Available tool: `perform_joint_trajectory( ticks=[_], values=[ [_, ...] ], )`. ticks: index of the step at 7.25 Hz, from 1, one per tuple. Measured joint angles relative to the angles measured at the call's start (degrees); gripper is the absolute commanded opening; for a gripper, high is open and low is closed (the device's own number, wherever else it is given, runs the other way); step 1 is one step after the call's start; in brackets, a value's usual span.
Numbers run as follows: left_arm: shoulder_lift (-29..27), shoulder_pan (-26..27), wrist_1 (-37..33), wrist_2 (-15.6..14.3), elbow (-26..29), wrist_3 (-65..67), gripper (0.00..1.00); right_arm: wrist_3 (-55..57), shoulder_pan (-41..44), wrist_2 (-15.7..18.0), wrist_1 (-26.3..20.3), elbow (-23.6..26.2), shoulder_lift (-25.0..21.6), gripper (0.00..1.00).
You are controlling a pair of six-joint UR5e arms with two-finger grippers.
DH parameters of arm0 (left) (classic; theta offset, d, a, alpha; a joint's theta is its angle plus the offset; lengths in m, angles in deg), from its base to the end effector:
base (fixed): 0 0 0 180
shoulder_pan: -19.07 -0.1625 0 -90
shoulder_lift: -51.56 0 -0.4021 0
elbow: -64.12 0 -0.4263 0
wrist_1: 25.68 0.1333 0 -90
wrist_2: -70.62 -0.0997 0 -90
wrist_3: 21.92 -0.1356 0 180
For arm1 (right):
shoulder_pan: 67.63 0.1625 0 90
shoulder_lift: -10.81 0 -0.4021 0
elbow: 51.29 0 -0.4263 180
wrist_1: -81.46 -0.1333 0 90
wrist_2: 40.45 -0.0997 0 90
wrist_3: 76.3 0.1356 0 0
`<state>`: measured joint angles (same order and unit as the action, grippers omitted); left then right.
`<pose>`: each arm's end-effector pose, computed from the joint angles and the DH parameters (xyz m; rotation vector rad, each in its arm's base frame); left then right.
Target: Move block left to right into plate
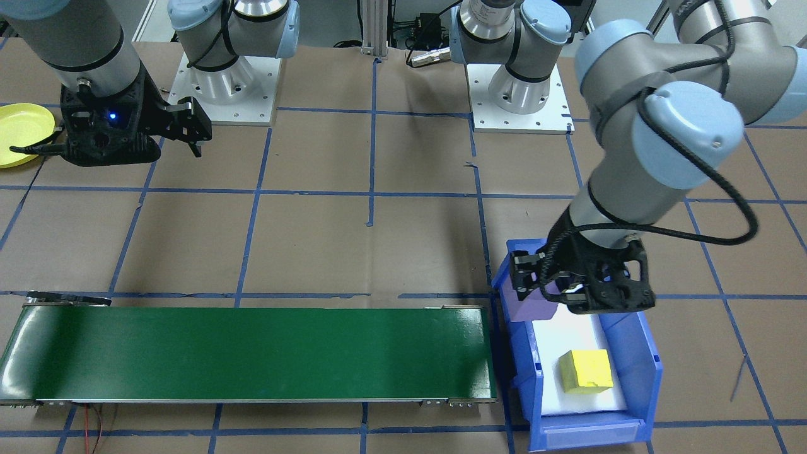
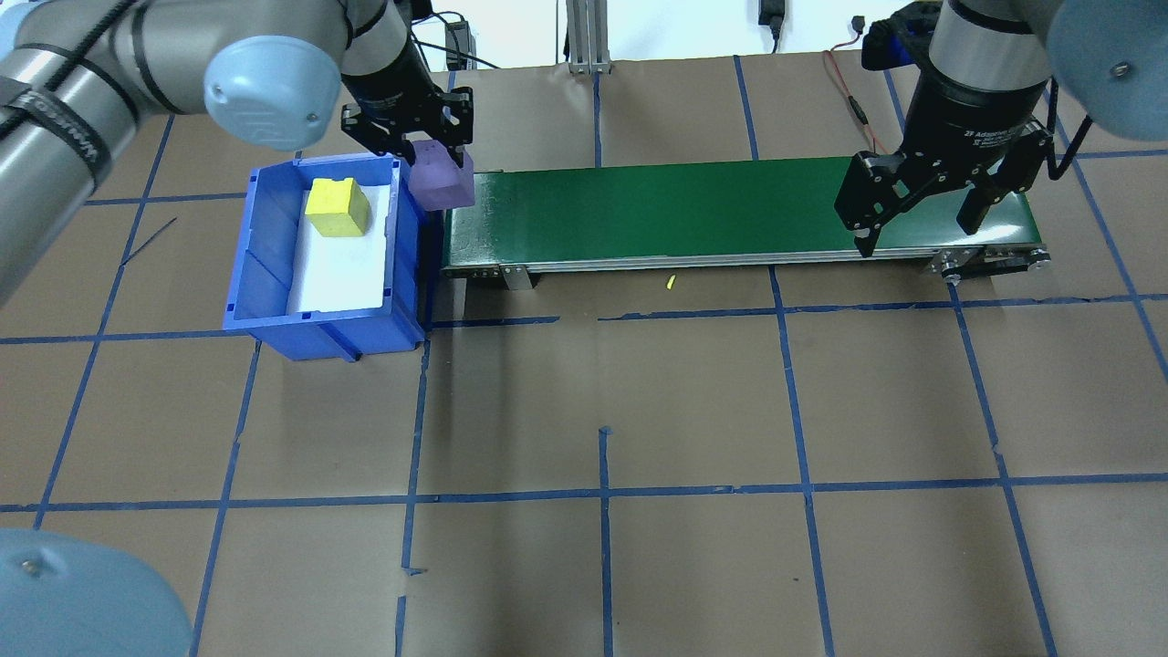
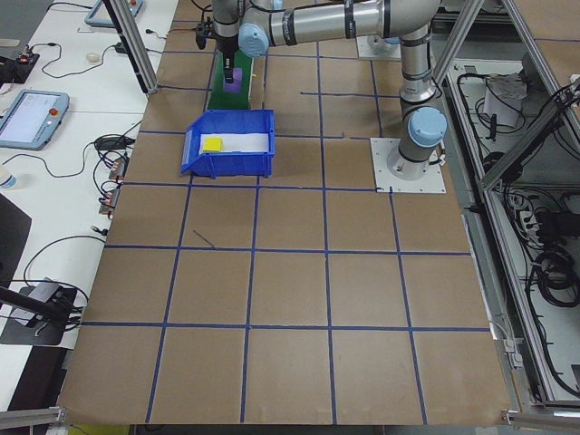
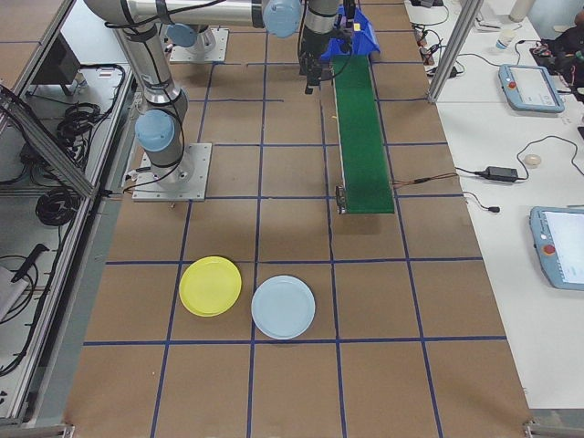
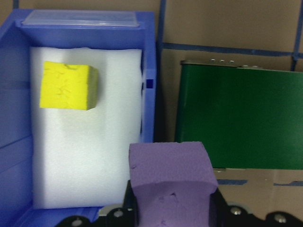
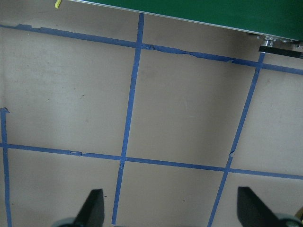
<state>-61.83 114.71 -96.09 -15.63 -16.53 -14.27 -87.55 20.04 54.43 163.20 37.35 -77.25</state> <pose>-0.2089 -0.6682 0.3031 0.0489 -3.0621 0.1358 0.1006 -0.5222 0.4112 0.2484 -3.0552 -0.2507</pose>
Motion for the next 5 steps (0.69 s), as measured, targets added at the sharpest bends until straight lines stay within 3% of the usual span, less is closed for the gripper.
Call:
perform_joint_trajectory(
  ticks=[1, 2, 3, 4, 5],
  values=[
    [-2.04, 0.75, 1.93, -0.02, -0.20, 0.40, 0.16, -0.01, 0.00, 0.02, 0.00, 0.02, 0.00, 1.00],
    [-3.61, 1.05, 3.20, -0.09, -0.34, 0.99, 0.25, -0.03, -0.01, 0.03, 0.00, 0.03, 0.00, 1.00],
    [-4.77, 1.16, 4.52, -0.07, -0.58, 1.61, 0.83, -0.02, -0.03, 0.03, 0.00, 0.03, 0.00, 1.00],
    [-5.50, 1.18, 6.39, -0.01, -1.38, 1.85, 0.97, -0.01, -0.04, 0.04, 0.00, 0.04, 0.00, 1.00],
    [-5.56, 1.20, 8.20, -0.05, -2.29, 1.81, 1.00, 0.00, -0.03, 0.04, 0.00, 0.04, 0.00, 1.00]
  ],
)
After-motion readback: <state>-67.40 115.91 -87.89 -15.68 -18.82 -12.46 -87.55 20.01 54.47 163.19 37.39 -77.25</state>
